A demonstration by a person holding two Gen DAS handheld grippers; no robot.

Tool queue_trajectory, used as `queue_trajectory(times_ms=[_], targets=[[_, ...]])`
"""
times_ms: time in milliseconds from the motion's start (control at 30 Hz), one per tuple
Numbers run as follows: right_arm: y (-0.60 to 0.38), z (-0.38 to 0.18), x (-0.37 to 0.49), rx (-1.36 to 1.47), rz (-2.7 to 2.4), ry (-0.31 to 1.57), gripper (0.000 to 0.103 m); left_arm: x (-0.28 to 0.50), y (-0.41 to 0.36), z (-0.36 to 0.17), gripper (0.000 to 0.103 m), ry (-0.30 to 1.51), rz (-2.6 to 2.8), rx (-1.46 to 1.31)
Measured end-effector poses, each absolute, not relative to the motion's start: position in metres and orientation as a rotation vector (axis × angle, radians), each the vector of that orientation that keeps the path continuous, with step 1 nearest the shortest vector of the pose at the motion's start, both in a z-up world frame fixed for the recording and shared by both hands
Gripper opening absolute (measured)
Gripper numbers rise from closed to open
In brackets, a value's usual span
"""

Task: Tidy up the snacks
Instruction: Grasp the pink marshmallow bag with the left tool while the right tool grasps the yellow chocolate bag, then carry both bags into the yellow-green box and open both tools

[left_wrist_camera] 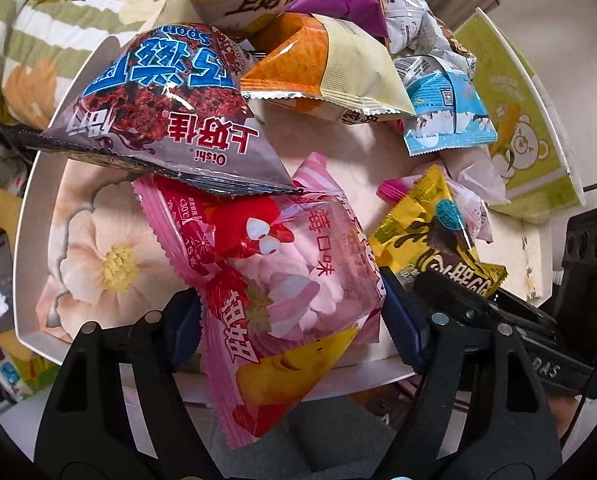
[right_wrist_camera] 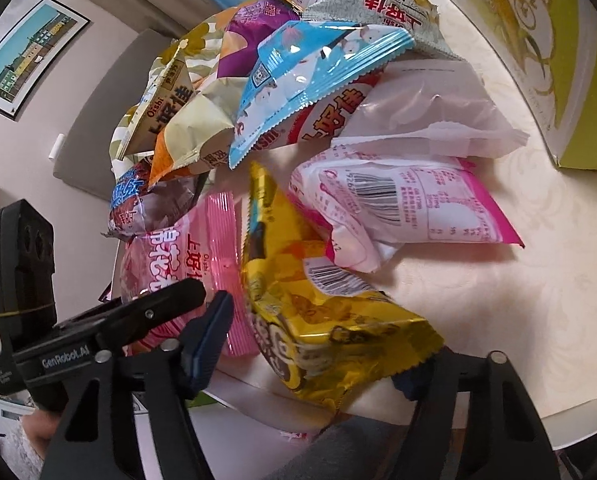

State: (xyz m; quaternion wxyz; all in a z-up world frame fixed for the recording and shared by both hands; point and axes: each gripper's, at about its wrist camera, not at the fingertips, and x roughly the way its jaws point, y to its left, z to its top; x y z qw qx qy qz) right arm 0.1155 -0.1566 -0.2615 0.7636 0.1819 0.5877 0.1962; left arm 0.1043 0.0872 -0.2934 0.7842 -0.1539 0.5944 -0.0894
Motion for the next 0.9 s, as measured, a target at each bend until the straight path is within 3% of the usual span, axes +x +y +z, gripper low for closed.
queue_trajectory(times_ms=[133,267,633,900], targets=[[-0.155,-0.259,0.117,0.397,0.431,1.273,0.05,0.1,0.087,-0.29,0.074,1.28,-0.202,-0.344],[-0.154,-0.251,0.117,0.381,0.424,1.257,0.046,0.093,0.083,-0.282,0.072,1.278,-0.217,-0.348],[-0.16,-0.203,0.11,0.335,0.411,1.188,0.046,0.071,0.073,-0.233,0.072,1.227,-0.28,-0.308],[-0.183,-0.147,0.117,0.35,0.324,1.065,0.046,0.097,0.057,-0.173,0.072,1.115,-0.348,-0.238]])
